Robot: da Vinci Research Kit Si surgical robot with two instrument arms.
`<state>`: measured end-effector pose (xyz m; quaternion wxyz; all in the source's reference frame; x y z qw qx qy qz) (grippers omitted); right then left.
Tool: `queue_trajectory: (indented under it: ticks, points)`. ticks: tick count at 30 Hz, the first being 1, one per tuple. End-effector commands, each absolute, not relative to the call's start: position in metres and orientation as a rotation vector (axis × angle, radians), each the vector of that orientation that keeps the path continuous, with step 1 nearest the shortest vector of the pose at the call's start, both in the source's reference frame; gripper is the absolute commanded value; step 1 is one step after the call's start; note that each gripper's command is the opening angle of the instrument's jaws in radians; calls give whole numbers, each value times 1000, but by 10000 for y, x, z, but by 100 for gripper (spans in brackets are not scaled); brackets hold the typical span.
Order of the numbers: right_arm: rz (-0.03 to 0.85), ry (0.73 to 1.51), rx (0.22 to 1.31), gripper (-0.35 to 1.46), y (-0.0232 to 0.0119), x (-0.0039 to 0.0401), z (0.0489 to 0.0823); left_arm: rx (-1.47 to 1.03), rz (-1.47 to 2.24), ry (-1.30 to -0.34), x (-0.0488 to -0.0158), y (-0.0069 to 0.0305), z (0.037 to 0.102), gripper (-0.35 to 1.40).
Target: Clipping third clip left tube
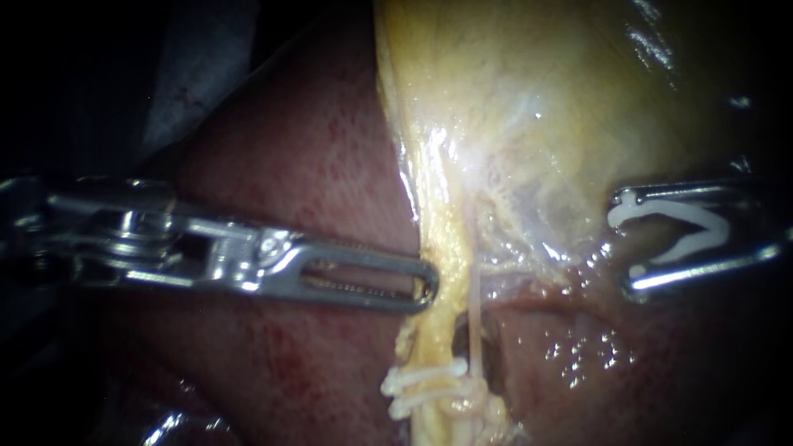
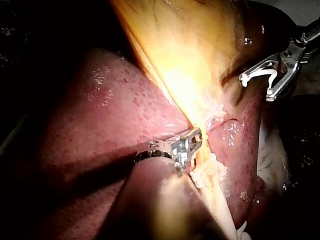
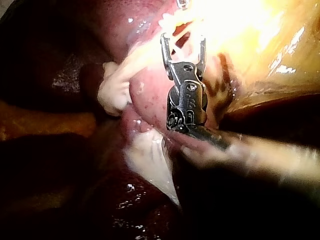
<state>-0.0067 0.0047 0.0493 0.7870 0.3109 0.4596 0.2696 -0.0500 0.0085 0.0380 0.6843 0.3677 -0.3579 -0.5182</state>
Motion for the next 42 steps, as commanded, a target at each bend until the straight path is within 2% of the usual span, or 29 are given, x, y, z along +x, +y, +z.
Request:
queue_trajectory:
  ticks: [1,12,26,42]
  points:
    - [581,991,670,60,47,-66,493,824,-1162,-802,-500,85,379,-35]
    - [580,991,662,60,35,-54,503,832,-1158,-801,-492,85,370,-35]
    - [510,993,696,60,-31,-2,553,844,-1159,-803,-466,79,331,-35]
    - [494,982,733,60,-69,38,581,844,-1163,-804,-457,75,315,-35]
